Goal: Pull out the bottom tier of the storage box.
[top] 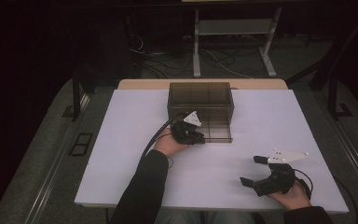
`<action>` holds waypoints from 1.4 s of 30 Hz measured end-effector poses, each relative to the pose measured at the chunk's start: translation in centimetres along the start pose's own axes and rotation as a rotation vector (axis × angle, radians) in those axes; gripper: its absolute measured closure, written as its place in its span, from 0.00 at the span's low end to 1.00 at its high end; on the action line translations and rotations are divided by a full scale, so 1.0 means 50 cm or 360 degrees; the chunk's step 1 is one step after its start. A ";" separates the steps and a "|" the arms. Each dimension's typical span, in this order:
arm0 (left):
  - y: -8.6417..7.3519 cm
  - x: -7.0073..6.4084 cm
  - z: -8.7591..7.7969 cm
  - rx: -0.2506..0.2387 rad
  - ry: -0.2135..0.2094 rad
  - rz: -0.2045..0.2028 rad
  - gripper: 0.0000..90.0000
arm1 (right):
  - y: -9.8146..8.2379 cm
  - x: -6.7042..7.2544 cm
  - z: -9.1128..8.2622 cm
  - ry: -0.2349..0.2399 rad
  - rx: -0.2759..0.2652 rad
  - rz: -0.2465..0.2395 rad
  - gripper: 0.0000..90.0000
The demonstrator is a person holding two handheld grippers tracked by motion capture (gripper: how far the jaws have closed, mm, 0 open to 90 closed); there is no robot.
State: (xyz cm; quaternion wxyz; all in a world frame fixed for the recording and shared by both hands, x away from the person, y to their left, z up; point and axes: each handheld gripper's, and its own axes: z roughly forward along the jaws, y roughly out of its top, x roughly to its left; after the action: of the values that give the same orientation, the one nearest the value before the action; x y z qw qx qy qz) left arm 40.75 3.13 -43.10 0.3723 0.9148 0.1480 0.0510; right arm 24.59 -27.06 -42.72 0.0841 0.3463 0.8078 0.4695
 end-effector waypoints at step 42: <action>0.042 -0.040 -0.066 0.0045 -0.0037 0.0053 0.50 | 0.000 0.000 -0.001 -0.0002 -0.0005 -0.0002 0.01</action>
State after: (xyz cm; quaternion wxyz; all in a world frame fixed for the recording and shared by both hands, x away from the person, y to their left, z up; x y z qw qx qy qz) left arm 38.69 3.29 -39.21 0.3601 0.9229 0.1290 0.0444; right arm 24.55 -27.12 -42.71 0.0855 0.3460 0.8073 0.4704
